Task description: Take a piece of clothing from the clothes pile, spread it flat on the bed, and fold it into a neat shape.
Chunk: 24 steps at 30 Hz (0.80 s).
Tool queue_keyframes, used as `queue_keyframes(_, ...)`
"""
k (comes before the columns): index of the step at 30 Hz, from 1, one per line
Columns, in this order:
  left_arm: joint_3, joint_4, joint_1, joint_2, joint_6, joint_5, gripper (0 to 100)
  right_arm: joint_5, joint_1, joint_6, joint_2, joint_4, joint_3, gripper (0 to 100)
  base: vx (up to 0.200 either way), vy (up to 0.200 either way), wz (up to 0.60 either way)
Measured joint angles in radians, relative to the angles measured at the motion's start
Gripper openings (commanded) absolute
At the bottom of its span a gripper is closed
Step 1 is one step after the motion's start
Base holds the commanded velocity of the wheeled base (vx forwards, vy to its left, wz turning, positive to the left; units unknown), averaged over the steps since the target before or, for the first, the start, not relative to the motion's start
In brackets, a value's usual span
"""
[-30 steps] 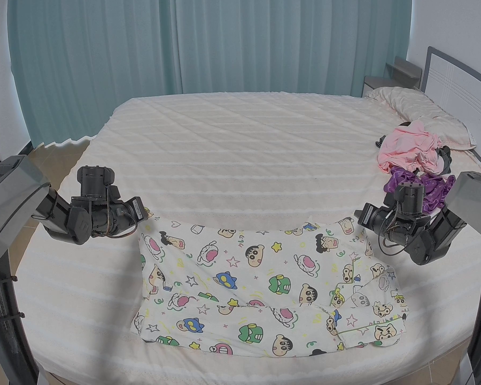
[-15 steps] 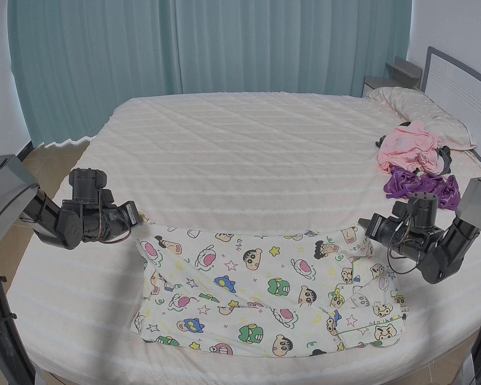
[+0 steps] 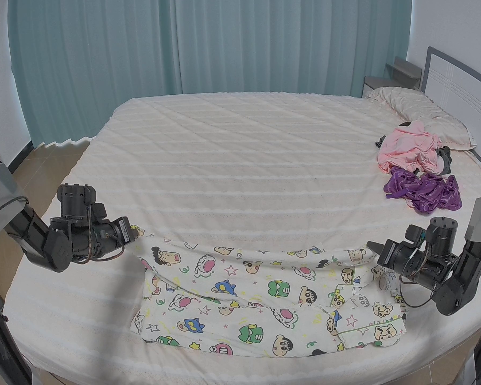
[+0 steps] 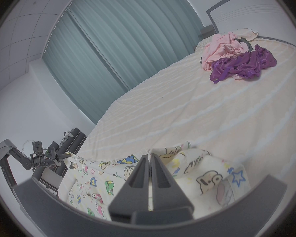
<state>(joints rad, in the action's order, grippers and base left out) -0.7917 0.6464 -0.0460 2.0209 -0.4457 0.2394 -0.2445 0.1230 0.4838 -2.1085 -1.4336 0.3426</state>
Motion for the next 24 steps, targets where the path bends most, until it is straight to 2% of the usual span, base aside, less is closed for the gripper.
queue_keyframes(7,0.119,0.084,0.001,-0.015,0.016,0.007,0,-0.023,0.0,0.0,0.001,-0.102,-0.133,0,0.0,0.0,0.0)
queue_keyframes(15,0.22,0.181,-0.005,-0.003,0.018,0.01,0,-0.037,0.002,-0.001,-0.012,-0.12,-0.249,0,0.0,0.0,0.0)
queue_keyframes(22,0.316,0.267,-0.006,0.014,0.017,0.076,0,-0.037,0.0,-0.009,-0.061,-0.12,-0.306,0,0.0,0.0,0.0)
queue_keyframes(23,0.329,0.278,-0.007,0.016,0.017,0.079,100,-0.037,-0.002,-0.009,-0.069,-0.12,-0.311,100,0.0,0.0,0.0)
queue_keyframes(24,0.34,0.283,-0.01,0.019,0.017,0.081,100,-0.037,-0.003,-0.01,-0.075,-0.12,-0.316,100,0.0,0.0,0.0)
